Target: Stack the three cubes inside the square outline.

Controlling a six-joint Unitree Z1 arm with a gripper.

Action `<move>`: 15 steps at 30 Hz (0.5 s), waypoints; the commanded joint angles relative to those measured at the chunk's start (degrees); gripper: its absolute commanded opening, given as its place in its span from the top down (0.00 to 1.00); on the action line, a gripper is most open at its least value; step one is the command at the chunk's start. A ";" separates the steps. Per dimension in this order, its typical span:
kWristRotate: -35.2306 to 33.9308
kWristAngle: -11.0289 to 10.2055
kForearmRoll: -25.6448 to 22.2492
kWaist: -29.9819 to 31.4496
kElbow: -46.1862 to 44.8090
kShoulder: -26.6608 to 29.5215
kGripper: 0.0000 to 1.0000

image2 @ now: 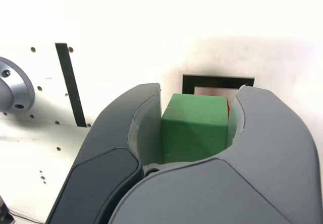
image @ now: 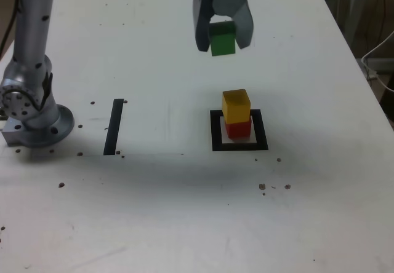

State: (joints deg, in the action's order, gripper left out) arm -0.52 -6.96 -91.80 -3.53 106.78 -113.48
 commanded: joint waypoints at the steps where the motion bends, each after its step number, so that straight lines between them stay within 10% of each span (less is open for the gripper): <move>1: -0.54 0.16 -1.66 0.83 0.47 -0.39 0.92; 15: -3.75 0.28 -1.68 7.34 0.61 -1.49 0.92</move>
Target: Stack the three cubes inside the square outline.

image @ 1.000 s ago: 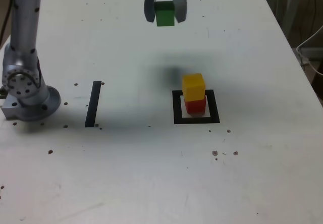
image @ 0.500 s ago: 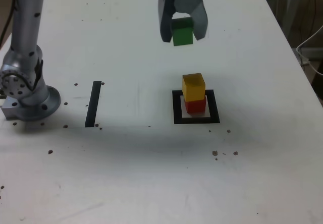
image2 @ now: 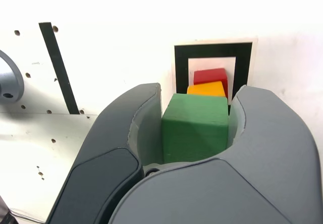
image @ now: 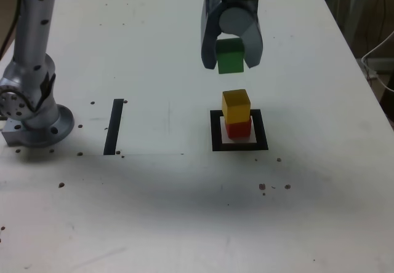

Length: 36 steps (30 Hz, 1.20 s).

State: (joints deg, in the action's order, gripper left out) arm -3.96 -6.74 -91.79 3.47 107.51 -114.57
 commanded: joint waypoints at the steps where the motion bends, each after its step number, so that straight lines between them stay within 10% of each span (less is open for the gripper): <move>1: -0.54 0.06 -1.70 0.55 -0.30 -0.49 0.92; 36: -4.31 1.68 -0.10 2.29 -0.44 -5.20 0.85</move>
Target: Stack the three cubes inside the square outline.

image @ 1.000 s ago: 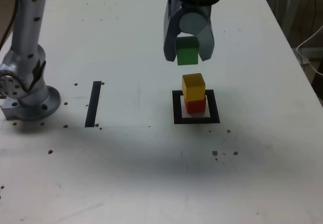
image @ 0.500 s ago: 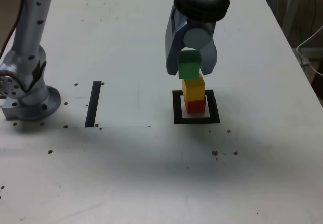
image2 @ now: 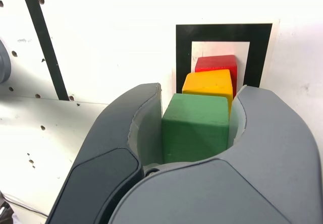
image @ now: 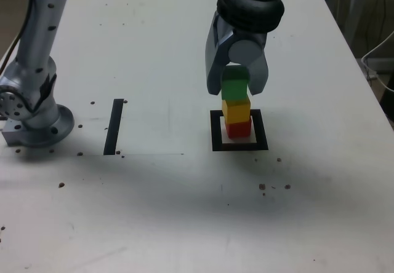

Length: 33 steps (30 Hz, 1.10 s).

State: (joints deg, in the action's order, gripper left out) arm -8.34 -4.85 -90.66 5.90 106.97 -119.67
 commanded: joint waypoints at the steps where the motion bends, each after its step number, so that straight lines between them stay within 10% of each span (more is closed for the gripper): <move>1: 0.08 -0.34 -1.23 -0.18 0.09 -0.05 0.85; 21: 0.08 0.75 -0.42 -0.62 -0.33 -0.59 0.71; 33: 1.04 2.06 -0.15 -0.81 -0.62 -1.17 0.31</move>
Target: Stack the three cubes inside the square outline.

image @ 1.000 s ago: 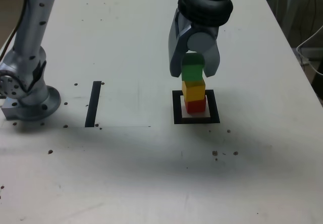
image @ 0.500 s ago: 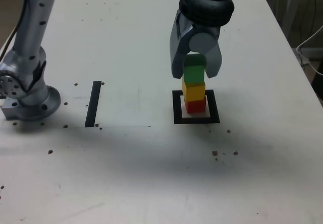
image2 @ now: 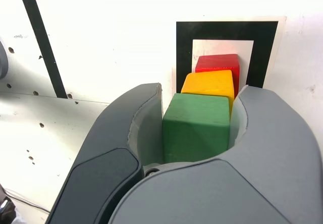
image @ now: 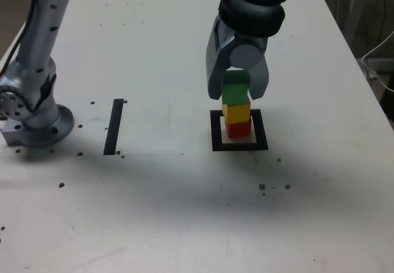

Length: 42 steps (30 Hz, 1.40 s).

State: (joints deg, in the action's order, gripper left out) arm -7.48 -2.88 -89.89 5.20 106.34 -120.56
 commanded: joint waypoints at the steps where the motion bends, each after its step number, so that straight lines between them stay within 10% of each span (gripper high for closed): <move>1: 0.26 0.09 -0.90 -0.11 -0.01 -0.25 0.25; 7: 0.36 -0.94 -1.17 -0.11 -0.22 0.13 0.01; 42: 1.69 0.29 -1.38 -0.20 -4.04 9.12 0.01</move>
State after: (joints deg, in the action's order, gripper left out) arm -5.87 -2.65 -90.03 5.10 102.81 -112.87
